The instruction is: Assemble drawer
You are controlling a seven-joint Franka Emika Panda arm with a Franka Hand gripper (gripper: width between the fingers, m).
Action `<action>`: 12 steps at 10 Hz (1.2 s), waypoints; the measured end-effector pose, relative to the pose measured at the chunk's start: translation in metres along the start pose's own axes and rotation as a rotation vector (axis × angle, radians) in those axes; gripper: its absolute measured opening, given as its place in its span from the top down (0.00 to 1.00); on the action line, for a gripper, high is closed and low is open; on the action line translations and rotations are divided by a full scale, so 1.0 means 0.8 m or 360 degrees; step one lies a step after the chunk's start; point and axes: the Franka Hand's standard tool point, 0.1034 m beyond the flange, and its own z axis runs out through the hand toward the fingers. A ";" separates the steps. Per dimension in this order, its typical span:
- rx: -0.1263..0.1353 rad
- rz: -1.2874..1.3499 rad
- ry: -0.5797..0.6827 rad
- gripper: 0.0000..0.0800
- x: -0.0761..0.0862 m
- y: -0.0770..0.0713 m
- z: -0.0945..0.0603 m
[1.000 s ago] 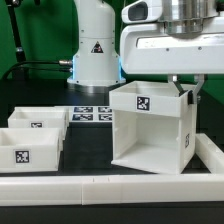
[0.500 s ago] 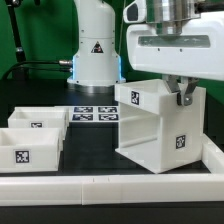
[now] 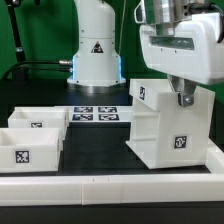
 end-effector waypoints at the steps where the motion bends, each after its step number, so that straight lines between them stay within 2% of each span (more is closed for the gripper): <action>1: 0.0000 0.0002 -0.0001 0.95 0.000 0.000 0.000; 2: 0.0001 0.0044 -0.0006 0.95 0.002 -0.004 0.002; 4: 0.0037 0.0083 -0.0010 0.95 0.011 -0.030 0.004; 6: 0.0024 0.0105 -0.0019 0.95 0.018 -0.047 0.005; 9: 0.0038 0.0116 -0.0025 0.95 0.024 -0.075 0.007; 10: 0.0033 0.0117 -0.0029 0.95 0.025 -0.083 0.007; 12: -0.0013 0.0120 -0.0045 0.95 0.026 -0.085 0.008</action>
Offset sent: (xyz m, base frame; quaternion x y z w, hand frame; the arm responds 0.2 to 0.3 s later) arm 0.0506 -0.0086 -0.0001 0.0232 0.0159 0.0812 0.9963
